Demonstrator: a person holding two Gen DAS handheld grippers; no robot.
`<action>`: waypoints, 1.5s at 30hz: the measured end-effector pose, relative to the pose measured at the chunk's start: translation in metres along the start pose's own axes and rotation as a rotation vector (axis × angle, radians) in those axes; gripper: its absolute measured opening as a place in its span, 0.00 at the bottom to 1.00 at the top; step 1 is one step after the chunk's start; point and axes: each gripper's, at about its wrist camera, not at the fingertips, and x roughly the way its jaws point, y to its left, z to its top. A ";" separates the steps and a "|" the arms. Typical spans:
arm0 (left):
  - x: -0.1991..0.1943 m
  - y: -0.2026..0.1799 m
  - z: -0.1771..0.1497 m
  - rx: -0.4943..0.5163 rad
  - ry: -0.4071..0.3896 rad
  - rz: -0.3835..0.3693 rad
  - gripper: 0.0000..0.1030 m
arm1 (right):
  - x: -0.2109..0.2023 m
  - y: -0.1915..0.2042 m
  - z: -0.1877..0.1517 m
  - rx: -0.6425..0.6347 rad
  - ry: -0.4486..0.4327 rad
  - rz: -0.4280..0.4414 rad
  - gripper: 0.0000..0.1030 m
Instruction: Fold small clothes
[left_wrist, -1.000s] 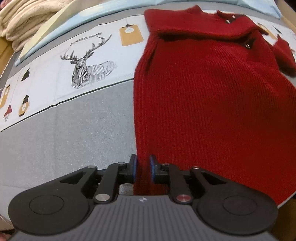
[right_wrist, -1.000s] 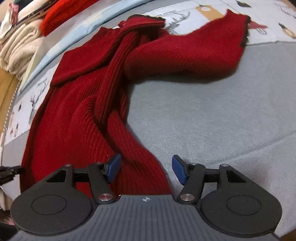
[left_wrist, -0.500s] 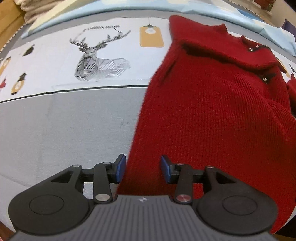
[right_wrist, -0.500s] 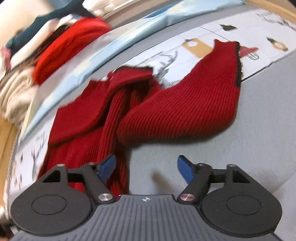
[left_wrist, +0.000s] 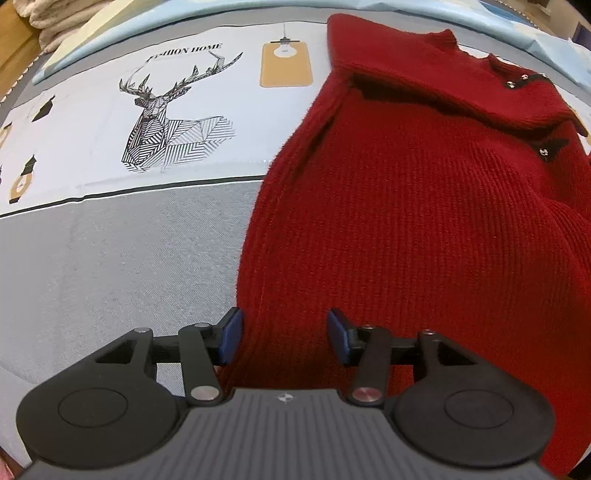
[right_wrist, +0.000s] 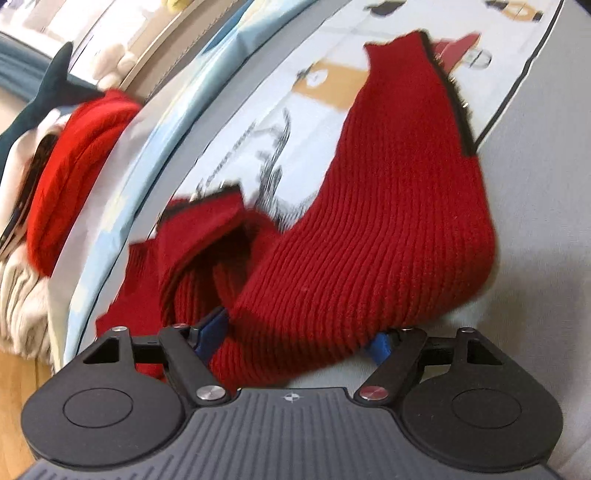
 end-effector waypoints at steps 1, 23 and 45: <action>0.001 0.001 0.000 -0.004 0.000 0.003 0.52 | 0.000 -0.001 0.005 0.001 -0.014 -0.007 0.61; -0.020 -0.017 -0.003 0.099 0.035 -0.282 0.07 | -0.025 -0.035 0.081 -0.024 -0.285 -0.075 0.51; -0.028 -0.056 -0.038 0.290 0.097 -0.339 0.00 | 0.007 -0.005 0.030 -0.400 -0.118 -0.141 0.13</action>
